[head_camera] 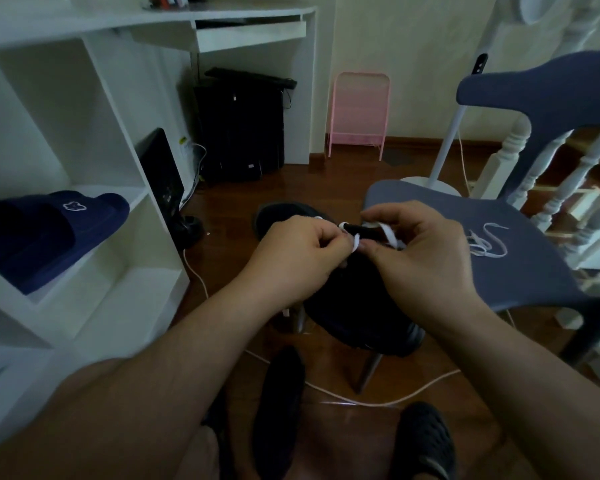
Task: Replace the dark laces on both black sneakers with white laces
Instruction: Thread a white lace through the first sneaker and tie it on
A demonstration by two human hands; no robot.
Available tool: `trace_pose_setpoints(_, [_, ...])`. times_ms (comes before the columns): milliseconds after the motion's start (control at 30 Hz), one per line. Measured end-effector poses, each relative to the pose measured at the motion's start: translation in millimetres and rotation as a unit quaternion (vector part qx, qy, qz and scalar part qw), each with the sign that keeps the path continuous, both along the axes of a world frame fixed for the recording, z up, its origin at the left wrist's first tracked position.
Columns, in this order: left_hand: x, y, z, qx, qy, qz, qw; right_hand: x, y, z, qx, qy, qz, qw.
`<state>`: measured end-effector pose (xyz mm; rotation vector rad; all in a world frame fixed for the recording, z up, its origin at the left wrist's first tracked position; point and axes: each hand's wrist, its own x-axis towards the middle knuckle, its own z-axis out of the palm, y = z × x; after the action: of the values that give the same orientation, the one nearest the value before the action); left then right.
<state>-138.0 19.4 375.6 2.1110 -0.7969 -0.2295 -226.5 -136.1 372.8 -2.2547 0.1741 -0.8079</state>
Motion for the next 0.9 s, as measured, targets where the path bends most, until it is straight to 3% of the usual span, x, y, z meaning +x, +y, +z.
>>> trace_pose_setpoints(200, [2.2, 8.1, 1.8, -0.032, 0.083, -0.014, 0.996, 5.0, 2.1, -0.7, 0.004, 0.000, 0.005, 1.000])
trace_pose_setpoints(400, [-4.9, 0.7, -5.6, -0.124, 0.036, 0.065, 0.989, 8.1, 6.1, 5.7, 0.073, -0.011, 0.011, 0.997])
trace_pose_setpoints(600, [-4.1, -2.0, -4.3, -0.115, -0.050, 0.100, 0.987, 5.2, 2.8, 13.0, 0.076, -0.032, -0.016, 0.996])
trace_pose_setpoints(900, [-4.6, -0.8, -6.2, -0.172, -0.080, 0.131, 0.973, 3.9, 4.6, 13.0, 0.063, -0.051, -0.004, 0.997])
